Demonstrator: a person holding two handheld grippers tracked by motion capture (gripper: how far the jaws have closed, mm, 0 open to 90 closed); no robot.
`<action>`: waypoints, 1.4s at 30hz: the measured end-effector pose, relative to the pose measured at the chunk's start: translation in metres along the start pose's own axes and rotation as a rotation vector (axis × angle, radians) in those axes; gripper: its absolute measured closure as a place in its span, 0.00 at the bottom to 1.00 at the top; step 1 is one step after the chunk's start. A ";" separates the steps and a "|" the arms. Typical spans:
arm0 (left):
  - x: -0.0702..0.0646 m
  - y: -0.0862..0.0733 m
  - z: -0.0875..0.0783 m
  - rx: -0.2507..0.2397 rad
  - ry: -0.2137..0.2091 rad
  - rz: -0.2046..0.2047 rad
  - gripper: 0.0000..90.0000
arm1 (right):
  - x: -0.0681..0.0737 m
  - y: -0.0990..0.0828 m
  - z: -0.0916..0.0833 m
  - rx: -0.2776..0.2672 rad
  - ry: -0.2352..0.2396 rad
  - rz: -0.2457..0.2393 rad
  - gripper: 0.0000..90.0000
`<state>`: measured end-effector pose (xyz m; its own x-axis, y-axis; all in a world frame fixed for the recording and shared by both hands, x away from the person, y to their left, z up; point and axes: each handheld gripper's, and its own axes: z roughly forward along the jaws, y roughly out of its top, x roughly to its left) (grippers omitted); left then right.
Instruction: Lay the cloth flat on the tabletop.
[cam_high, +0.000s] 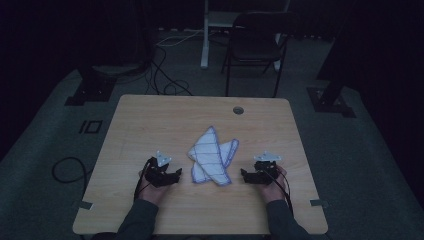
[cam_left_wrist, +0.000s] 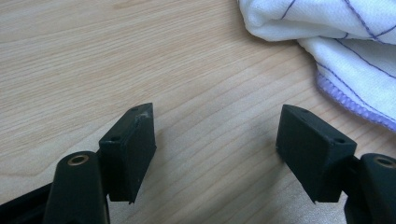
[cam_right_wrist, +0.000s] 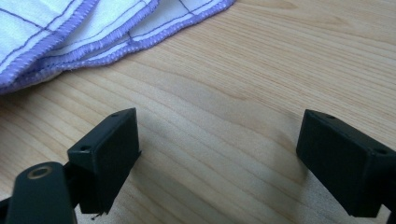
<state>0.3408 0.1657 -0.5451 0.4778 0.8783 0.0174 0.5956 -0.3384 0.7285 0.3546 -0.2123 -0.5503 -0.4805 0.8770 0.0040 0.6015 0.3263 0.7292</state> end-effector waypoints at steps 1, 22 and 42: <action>0.000 0.000 0.000 0.000 0.000 0.001 0.32 | 0.000 0.000 0.000 0.000 0.000 -0.001 0.16; -0.006 -0.003 -0.006 0.007 -0.007 0.008 0.43 | 0.005 0.001 -0.012 -0.044 -0.031 -0.008 0.49; -0.018 -0.004 -0.011 0.007 -0.037 0.049 0.55 | 0.031 0.005 -0.033 -0.113 0.036 -0.072 0.50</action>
<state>0.3228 0.1547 -0.5411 0.5303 0.8474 0.0274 0.5754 -0.3835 0.7224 0.3213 -0.1954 -0.5240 -0.5434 0.8390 -0.0284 0.4896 0.3442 0.8011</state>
